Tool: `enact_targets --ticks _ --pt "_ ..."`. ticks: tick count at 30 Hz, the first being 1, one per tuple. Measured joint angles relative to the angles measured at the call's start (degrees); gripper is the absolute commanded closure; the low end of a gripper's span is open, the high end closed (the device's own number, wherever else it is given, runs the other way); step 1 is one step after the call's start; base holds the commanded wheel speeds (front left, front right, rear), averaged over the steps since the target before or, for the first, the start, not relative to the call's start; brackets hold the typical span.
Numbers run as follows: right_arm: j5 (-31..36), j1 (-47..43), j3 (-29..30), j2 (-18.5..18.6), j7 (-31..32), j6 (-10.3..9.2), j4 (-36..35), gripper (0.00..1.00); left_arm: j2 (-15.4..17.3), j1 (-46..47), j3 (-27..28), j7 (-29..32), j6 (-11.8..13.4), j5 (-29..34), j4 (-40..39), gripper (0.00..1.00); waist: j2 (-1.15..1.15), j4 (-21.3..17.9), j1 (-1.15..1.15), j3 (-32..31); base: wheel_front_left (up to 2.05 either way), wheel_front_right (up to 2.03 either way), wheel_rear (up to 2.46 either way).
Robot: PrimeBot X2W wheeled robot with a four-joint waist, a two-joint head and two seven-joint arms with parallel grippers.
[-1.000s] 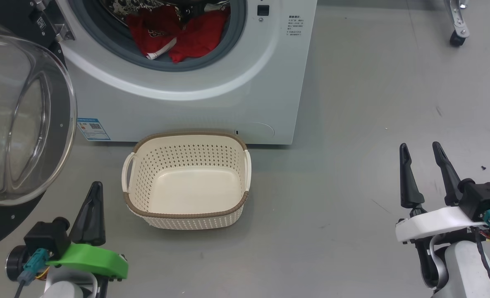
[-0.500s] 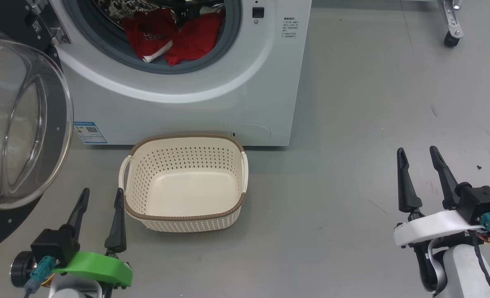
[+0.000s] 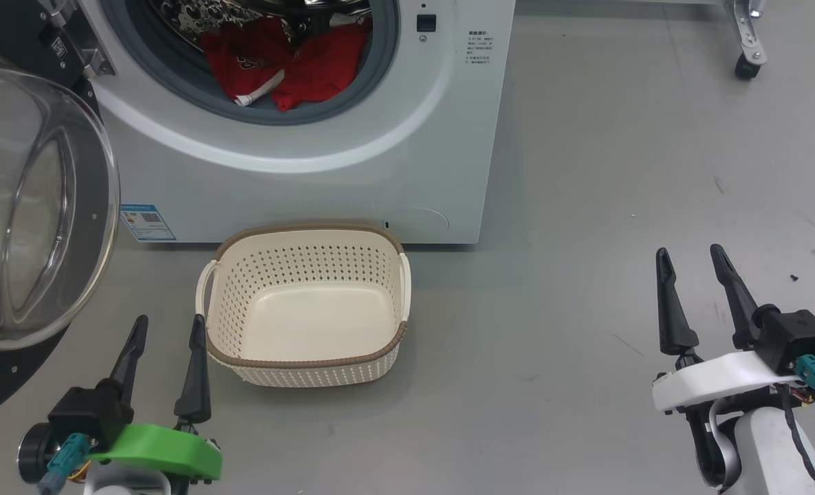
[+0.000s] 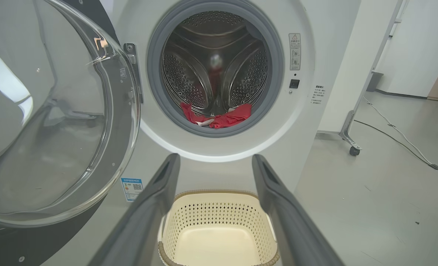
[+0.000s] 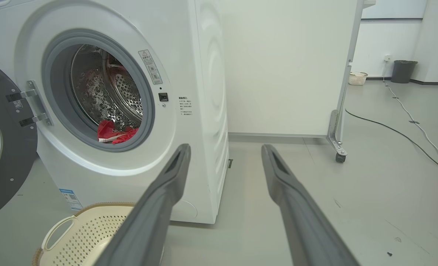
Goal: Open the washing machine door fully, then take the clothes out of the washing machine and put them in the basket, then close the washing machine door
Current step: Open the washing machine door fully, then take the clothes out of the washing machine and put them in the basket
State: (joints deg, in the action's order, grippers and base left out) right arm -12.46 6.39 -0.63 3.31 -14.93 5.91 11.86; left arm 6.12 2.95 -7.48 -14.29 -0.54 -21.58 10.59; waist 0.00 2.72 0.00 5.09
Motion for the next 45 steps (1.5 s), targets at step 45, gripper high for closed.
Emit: enact_targets --ticks 45 --pt "0.0 -0.13 0.35 -0.46 0.0 0.07 -0.3 0.0 -1.04 -0.68 1.11 -0.15 -0.1 1.6 -2.13 0.0 0.0 -0.23 0.0 1.87 0.0 0.0 0.0"
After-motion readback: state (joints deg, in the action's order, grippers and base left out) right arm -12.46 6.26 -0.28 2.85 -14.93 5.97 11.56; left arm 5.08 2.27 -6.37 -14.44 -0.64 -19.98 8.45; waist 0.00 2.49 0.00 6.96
